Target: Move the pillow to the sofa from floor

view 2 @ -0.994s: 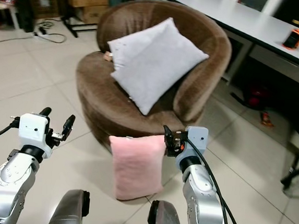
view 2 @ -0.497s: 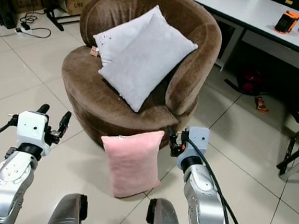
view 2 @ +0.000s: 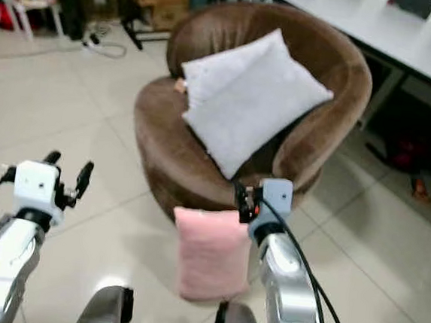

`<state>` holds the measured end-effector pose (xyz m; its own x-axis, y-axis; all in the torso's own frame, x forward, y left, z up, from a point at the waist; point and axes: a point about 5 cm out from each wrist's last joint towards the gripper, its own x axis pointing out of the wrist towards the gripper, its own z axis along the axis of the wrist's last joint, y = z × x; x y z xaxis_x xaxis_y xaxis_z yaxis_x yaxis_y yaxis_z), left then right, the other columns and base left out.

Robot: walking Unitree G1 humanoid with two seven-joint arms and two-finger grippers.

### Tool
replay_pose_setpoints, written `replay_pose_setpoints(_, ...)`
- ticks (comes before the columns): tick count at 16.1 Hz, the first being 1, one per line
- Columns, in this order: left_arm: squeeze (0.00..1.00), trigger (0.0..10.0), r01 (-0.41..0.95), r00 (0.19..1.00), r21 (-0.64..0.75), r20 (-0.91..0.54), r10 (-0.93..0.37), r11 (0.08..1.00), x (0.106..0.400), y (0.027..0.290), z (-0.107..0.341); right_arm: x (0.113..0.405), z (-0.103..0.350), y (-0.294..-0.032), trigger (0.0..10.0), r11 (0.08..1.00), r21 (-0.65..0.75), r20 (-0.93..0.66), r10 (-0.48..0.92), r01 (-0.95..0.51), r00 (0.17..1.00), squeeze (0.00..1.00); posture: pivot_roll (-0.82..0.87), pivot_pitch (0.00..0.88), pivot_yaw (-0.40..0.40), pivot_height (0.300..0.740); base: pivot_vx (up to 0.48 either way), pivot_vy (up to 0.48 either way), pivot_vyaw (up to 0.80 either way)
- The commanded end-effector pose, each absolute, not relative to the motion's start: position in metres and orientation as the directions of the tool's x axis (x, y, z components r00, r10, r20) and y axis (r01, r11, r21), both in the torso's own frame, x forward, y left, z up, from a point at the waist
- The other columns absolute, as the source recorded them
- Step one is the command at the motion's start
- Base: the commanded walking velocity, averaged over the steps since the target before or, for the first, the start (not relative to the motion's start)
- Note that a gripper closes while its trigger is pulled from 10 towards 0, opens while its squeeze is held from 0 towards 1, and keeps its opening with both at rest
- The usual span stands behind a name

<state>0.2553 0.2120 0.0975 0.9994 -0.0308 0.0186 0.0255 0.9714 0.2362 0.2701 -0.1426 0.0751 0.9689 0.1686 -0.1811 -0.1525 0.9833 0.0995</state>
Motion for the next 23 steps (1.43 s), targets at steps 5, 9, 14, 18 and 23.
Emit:
replay_pose_setpoints(5, 0.00, 10.0, 0.075, 0.997, 0.223, 0.019, -0.081, 0.972, 0.2589, 0.2003, 0.0983, 0.2683, 0.0736, -0.1556, 10.0, 0.992, 0.084, -0.196, 0.110, -0.095, 0.974, 0.00, -0.01, 0.000, -0.061, 0.625, 0.299, 0.000, 0.00)
replay_pose_setpoints(9, 0.00, 10.0, 0.081, 0.996, 0.221, 0.017, -0.087, 0.972, 0.2602, 0.1998, 0.0985, 0.2684, 0.0739, -0.1564, 10.0, 0.992, 0.086, -0.195, 0.103, -0.087, 0.975, 0.00, -0.01, 0.000, -0.059, 0.625, 0.301, 0.000, 0.00)
replay_pose_setpoints(14, 0.00, 10.0, 0.089, 0.995, 0.219, 0.018, -0.095, 0.972, 0.2607, 0.1996, 0.0985, 0.2687, 0.0740, -0.1561, 10.0, 0.992, 0.092, -0.192, 0.101, -0.084, 0.976, 0.00, -0.01, 0.000, -0.060, 0.625, 0.300, 0.000, 0.00)
replay_pose_setpoints(18, 0.00, 10.0, 0.093, 0.995, 0.216, 0.021, -0.100, 0.972, 0.2617, 0.1991, 0.0990, 0.2685, 0.0746, -0.1558, 10.0, 0.992, 0.094, -0.189, 0.103, -0.087, 0.977, 0.00, -0.01, 0.000, -0.059, 0.625, 0.302, 0.000, 0.00)
replay_pose_setpoints(23, 0.00, 10.0, 0.100, 0.994, 0.214, 0.023, -0.107, 0.972, 0.2624, 0.1986, 0.0993, 0.2677, 0.0744, -0.1555, 10.0, 0.991, 0.099, -0.187, 0.105, -0.088, 0.977, 0.00, -0.01, 0.000, -0.055, 0.625, 0.303, 0.000, 0.00)
